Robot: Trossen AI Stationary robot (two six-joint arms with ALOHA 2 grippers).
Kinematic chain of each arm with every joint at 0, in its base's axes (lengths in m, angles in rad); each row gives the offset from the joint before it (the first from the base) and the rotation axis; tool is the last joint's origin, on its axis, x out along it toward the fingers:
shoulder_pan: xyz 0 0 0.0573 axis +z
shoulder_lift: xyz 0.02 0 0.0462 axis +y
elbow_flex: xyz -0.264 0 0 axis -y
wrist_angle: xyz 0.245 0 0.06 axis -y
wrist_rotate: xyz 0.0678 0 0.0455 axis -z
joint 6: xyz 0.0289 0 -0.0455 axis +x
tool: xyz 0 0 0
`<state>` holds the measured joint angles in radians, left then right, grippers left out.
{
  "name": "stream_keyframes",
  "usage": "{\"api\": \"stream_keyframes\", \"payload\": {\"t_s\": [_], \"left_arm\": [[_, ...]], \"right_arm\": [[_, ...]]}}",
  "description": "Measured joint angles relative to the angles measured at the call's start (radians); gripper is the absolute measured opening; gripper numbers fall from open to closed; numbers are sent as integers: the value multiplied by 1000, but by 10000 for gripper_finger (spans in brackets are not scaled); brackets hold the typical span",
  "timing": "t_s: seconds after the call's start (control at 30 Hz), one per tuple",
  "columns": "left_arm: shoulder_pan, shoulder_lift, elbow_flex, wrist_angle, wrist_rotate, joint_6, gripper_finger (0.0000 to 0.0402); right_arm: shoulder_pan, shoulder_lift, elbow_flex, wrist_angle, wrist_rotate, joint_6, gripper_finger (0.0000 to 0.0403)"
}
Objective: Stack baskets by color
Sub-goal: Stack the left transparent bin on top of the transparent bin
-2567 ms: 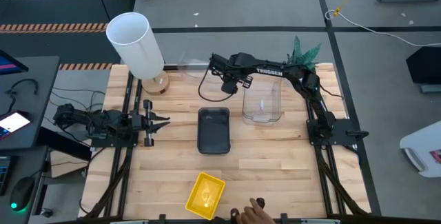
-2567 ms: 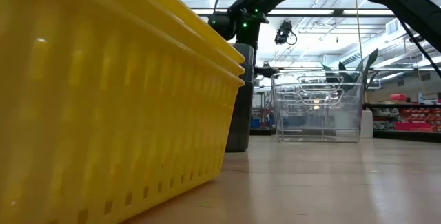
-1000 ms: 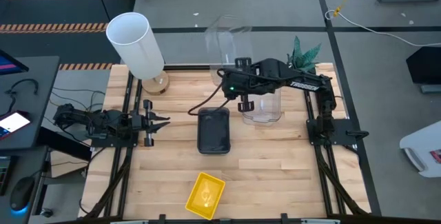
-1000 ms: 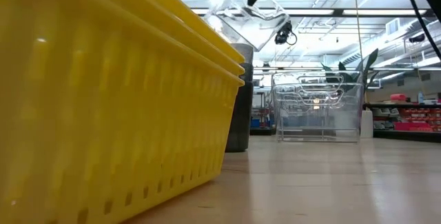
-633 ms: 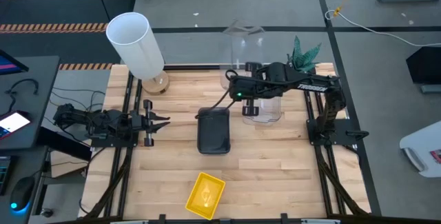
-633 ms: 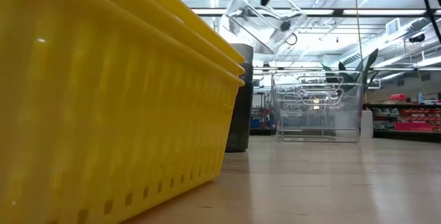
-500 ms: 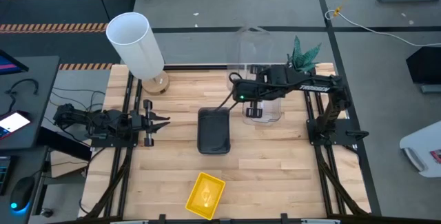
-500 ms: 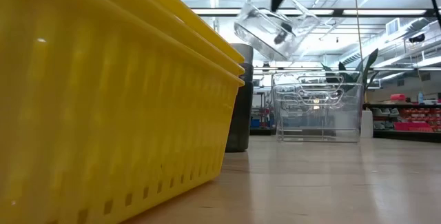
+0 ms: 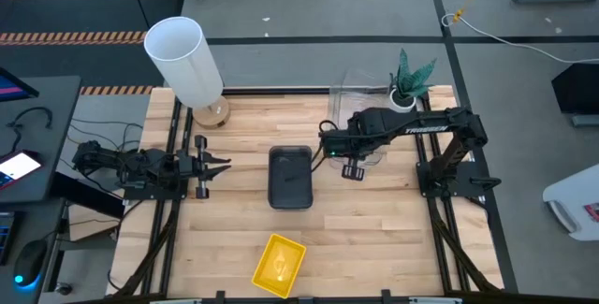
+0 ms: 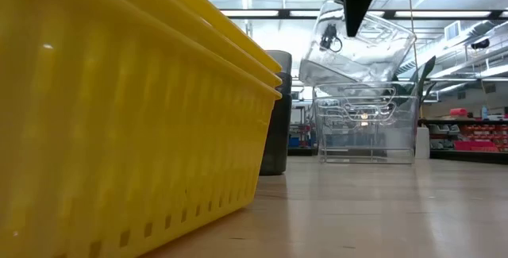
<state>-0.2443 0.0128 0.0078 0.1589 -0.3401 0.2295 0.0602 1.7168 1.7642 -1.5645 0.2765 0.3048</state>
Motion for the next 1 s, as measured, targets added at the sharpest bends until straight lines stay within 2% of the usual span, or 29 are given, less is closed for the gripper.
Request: {"api": "stream_keyframes", "payload": {"t_s": [0.3, 0.6, 1.0], "left_arm": [[0, 0, 0, 0, 0, 0, 54], [0, 0, 0, -1, 0, 0, 60], [0, 0, 0, 0, 0, 0, 58]], "right_arm": [[-2, 27, -4, -4, -64, 88, 3], [-19, 50, -13, -3, -125, 91, 3], [-60, 51, -149, -11, -206, 62, 3]]}}
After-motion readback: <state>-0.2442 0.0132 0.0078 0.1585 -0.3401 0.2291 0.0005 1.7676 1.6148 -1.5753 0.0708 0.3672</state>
